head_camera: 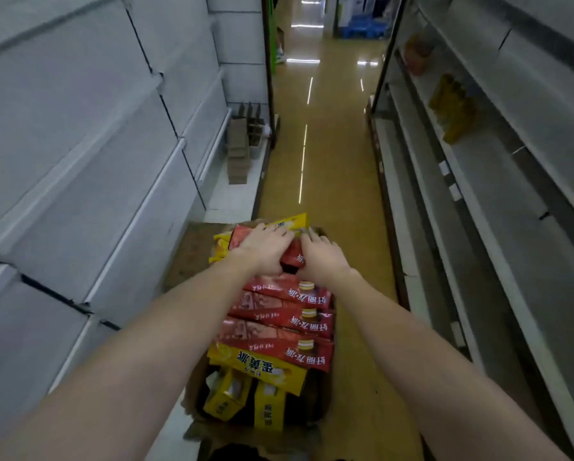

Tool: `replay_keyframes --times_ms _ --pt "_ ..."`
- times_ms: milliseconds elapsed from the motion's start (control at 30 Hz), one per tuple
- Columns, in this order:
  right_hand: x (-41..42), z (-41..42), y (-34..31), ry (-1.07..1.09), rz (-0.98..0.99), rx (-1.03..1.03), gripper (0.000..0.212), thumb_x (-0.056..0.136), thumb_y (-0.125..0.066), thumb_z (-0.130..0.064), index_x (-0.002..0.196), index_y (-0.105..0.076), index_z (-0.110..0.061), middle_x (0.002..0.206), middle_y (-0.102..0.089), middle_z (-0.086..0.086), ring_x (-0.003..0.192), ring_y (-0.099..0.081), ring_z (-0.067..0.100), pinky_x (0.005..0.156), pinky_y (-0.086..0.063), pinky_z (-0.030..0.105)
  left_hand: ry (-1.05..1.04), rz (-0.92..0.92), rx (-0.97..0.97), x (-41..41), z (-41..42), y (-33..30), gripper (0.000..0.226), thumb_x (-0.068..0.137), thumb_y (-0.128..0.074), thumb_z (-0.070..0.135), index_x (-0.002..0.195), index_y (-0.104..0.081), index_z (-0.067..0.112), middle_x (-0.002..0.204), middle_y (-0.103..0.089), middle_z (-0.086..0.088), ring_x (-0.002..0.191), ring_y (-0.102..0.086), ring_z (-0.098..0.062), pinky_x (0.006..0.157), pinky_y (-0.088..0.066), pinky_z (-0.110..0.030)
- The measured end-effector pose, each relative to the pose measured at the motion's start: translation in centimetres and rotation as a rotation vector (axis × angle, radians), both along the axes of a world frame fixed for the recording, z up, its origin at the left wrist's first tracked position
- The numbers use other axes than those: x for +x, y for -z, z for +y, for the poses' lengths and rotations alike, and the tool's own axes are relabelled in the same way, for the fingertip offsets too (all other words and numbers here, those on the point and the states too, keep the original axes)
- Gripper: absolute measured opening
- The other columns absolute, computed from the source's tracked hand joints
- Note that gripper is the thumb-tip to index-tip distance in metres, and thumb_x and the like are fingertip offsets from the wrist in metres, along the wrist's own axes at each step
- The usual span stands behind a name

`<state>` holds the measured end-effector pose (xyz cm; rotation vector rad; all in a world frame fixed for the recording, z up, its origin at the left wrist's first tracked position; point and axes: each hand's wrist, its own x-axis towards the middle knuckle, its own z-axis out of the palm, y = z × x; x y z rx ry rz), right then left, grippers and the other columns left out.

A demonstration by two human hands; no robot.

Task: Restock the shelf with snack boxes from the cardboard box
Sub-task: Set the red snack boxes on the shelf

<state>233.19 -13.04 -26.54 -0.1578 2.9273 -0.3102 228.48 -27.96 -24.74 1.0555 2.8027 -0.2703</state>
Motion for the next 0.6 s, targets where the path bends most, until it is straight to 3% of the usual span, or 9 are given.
replay_keyframes --times_ms 133,333,467,600 --pt "-0.1 0.3 -2.0 0.112 0.070 -0.062 0.070 0.073 -0.071 -0.047 0.128 -0.046 -0.014 0.129 -0.055 0.008 0.121 -0.051 0.032 0.098 -0.043 0.050 0.018 0.029 0.078 -0.8 0.4 -1.2 0.072 0.072 -0.064 0.037 0.136 -0.040 0.016 0.131 -0.050 -0.006 0.120 -0.046 -0.027 0.102 -0.035 -0.044" --pt "1.8 3.1 -5.8 0.297 0.142 -0.089 0.049 0.073 -0.067 -0.053 0.101 -0.045 -0.020 0.094 -0.051 -0.002 0.093 -0.057 0.027 0.082 -0.050 0.043 0.131 -0.064 0.142 -2.6 2.9 -4.6 0.068 0.073 -0.062 0.044 0.134 -0.042 0.021 0.128 -0.053 -0.002 0.121 -0.048 -0.025 0.104 -0.032 -0.048" --pt "5.4 6.3 -7.7 0.458 0.126 -0.085 0.051 0.071 -0.066 -0.053 0.105 -0.049 -0.019 0.095 -0.054 -0.002 0.087 -0.056 0.022 0.077 -0.052 0.038 0.276 -0.164 0.284 -2.4 6.2 -7.2 0.044 0.069 -0.070 0.038 0.106 -0.051 0.025 0.105 -0.062 0.004 0.099 -0.060 -0.021 0.084 -0.042 -0.036" --pt "10.8 9.0 -8.8 0.655 0.135 -0.139 0.056 0.074 -0.066 -0.047 0.121 -0.052 -0.020 0.110 -0.062 0.002 0.101 -0.061 0.023 0.087 -0.052 0.041 0.432 -0.212 0.356 0.0 10.6 -8.4 0.050 0.064 -0.074 0.046 0.108 -0.058 0.029 0.105 -0.064 0.005 0.098 -0.061 -0.022 0.083 -0.049 -0.035"
